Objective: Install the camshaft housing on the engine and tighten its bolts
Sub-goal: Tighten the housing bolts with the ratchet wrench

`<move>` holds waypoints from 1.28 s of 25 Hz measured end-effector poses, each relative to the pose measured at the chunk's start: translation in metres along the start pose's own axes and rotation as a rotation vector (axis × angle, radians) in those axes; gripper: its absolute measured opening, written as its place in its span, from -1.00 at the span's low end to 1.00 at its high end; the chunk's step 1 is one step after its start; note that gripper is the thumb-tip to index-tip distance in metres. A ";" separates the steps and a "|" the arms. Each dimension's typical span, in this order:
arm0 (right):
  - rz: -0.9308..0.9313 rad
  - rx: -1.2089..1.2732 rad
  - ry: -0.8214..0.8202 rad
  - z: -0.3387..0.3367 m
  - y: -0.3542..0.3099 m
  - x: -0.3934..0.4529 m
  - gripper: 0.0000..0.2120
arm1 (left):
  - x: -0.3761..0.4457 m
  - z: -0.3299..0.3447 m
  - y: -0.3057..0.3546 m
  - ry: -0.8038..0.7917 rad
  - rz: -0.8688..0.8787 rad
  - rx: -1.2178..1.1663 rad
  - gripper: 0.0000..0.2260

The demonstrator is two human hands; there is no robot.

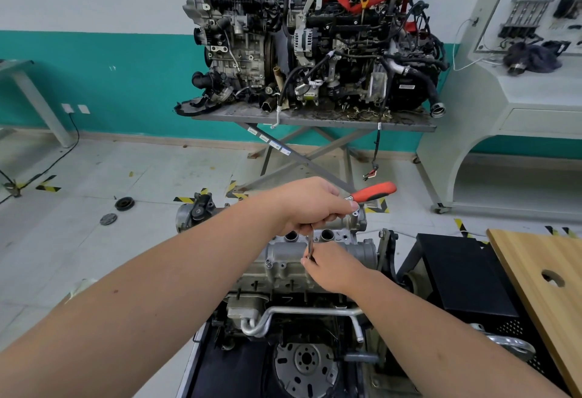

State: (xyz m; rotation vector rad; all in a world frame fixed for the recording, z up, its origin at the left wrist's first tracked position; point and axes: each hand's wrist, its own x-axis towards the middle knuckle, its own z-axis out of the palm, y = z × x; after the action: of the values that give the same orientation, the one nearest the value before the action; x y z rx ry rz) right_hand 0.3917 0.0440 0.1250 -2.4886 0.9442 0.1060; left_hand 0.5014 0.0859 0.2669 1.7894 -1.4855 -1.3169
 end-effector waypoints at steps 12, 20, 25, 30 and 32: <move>0.037 0.013 0.002 0.001 -0.002 -0.001 -0.63 | 0.003 0.004 -0.005 0.009 0.004 -0.070 -0.61; 0.055 0.057 0.016 0.001 -0.003 -0.004 -0.62 | 0.003 0.010 -0.004 0.097 -0.003 -0.023 -0.63; 0.037 0.014 0.026 0.000 -0.007 -0.006 -0.69 | 0.001 0.008 -0.001 0.029 0.038 0.139 -0.63; 0.072 0.044 0.068 0.003 -0.006 -0.007 -0.73 | 0.006 0.006 0.003 0.024 0.094 0.269 -0.64; 0.077 0.049 0.070 0.004 -0.008 -0.008 -0.73 | 0.005 0.002 0.006 0.034 0.070 0.184 -0.65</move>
State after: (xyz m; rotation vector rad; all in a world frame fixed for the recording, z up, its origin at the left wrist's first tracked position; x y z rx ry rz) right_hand 0.3914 0.0555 0.1262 -2.4250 1.0589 0.0206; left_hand 0.4964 0.0798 0.2687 1.8435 -1.6822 -1.1426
